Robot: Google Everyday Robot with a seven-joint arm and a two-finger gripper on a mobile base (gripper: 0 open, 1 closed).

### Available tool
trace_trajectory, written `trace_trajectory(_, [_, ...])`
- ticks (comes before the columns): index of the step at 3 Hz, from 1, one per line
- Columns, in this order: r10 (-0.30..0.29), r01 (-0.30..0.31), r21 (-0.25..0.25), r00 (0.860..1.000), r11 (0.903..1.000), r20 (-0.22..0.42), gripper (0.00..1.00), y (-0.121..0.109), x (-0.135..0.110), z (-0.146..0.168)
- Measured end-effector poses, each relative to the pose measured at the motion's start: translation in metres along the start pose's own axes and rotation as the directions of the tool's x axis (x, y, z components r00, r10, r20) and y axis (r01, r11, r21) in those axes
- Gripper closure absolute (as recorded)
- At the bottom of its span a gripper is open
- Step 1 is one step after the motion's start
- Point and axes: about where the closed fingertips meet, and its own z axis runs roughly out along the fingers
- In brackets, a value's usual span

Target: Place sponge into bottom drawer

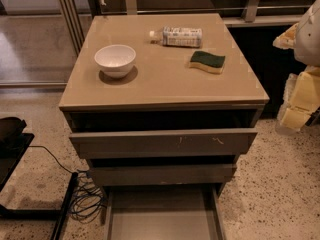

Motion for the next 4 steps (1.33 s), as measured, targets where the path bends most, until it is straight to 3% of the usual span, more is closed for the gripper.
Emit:
trace_trajectory(2, [-0.014,0.013,0.03,1.0,0.9995,0.025,0.0,-0.004,-0.003,0.001])
trace_trajectory(3, [-0.037,0.03,0.066,0.994,0.9974,0.102,0.0,-0.016,-0.006,0.01])
trace_trajectory(4, [-0.071,0.05,0.114,0.98,0.9922,0.186,0.0,-0.032,-0.021,0.015])
